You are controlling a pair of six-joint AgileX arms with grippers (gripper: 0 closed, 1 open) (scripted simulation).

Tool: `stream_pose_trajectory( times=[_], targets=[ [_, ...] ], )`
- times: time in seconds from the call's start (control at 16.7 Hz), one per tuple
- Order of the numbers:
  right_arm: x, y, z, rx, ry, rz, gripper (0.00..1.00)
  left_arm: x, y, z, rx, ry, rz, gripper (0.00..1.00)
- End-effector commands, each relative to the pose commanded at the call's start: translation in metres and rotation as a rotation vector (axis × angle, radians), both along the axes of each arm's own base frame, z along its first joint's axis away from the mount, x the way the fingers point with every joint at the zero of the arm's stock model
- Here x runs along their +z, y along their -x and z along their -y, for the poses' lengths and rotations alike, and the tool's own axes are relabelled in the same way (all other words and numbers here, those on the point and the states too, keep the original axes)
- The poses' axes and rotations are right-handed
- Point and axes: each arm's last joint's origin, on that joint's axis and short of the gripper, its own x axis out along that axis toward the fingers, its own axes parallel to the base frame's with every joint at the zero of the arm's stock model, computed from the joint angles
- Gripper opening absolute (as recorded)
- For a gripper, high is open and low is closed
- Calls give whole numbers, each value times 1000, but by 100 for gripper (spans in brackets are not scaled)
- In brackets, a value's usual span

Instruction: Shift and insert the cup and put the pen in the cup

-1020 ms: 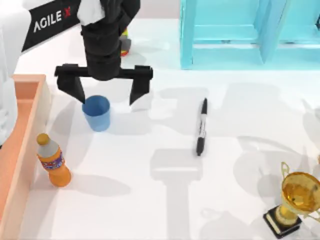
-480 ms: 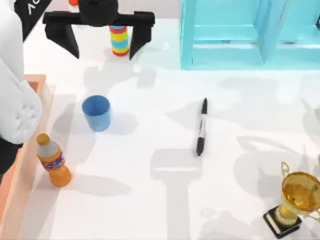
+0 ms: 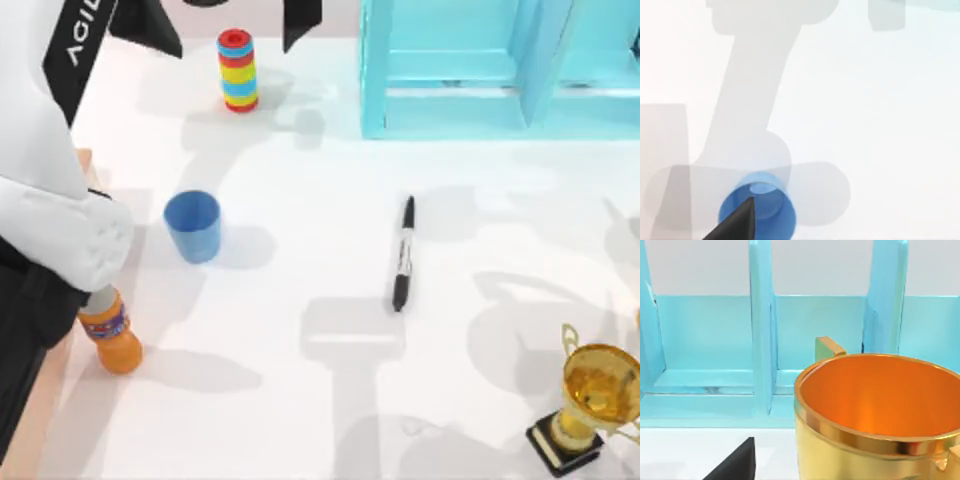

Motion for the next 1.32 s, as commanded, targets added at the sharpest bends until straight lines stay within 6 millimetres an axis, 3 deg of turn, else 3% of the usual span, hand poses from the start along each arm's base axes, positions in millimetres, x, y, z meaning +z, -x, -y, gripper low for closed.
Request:
stream_pose_trajectory(
  times=[0.06, 0.12, 0.36, 0.6, 0.78, 0.9, 1.02, 1.32],
  targets=[
    [0, 0, 0, 0, 0, 0, 100, 0, 0, 0, 0, 0, 0, 100],
    [0, 0, 0, 0, 0, 0, 100, 5, -16, 12, -8, 131, 252, 100],
    [0, 0, 0, 0, 0, 0, 100, -7, -18, 31, -33, 157, 223, 100],
    [0, 0, 0, 0, 0, 0, 100, -57, -18, 83, -93, 187, 83, 100],
    [0, 0, 0, 0, 0, 0, 100, -102, -6, 121, -135, 200, -30, 100],
    [0, 0, 0, 0, 0, 0, 100, -120, 4, 138, -156, 213, -71, 100],
    [0, 0, 0, 0, 0, 0, 100, -129, 9, 147, -166, 220, -89, 100],
    [0, 0, 0, 0, 0, 0, 100, -130, 7, 145, -163, 218, -90, 100]
  ],
)
